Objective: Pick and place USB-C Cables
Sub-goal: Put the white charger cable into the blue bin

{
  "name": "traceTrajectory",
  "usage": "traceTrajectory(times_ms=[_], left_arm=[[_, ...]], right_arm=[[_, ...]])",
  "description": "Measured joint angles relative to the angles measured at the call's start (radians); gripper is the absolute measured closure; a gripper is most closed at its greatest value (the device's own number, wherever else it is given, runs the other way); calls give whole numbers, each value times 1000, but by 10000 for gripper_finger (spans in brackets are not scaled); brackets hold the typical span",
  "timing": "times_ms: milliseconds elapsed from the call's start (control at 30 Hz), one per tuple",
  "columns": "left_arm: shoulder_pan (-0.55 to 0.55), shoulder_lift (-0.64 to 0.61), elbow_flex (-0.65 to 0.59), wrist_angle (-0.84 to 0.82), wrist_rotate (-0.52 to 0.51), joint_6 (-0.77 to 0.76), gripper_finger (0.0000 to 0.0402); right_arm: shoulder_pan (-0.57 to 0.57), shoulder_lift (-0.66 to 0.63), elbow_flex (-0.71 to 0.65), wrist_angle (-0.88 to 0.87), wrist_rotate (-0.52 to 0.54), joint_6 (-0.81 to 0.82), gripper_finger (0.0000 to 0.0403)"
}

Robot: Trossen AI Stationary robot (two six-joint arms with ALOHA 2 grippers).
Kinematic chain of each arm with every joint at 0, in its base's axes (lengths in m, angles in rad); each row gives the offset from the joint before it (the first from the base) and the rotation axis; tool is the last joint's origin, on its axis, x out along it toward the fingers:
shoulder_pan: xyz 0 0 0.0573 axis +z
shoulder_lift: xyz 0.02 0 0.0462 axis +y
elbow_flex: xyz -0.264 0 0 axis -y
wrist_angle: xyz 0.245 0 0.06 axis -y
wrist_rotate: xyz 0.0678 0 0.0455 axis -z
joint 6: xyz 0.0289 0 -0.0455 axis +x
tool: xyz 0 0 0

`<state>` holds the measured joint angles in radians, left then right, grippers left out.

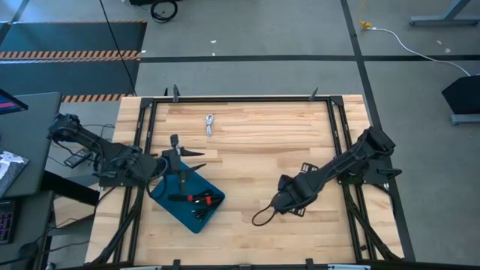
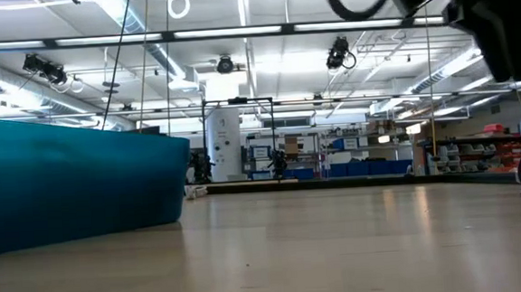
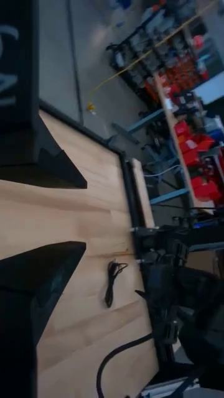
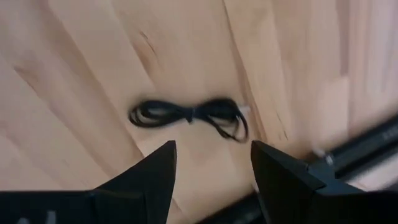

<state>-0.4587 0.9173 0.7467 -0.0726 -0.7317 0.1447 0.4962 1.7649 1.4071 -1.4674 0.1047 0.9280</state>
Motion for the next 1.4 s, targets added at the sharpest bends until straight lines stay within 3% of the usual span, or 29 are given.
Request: traceTrajectory(times_ms=[167,333,633,967,1167,1400], left_arm=[[94,0,0,14,1,5,246],[245,0,0,-21,-1,-152,246],[474,0,0,-252,-5,-402,246],[506,0,0,-163,215,-470,246],[534,49,-1,-176,163,-475,246],[631,233,-1,-80,170,-505,246]], right_arm=[[47,0,0,-86,6,88,190],[74,0,0,-80,67,139,190],[119,0,0,6,111,180,190],[175,0,-14,11,391,241,190],[188,0,-99,-15,402,265,190],[215,1,-183,-37,430,351,190]])
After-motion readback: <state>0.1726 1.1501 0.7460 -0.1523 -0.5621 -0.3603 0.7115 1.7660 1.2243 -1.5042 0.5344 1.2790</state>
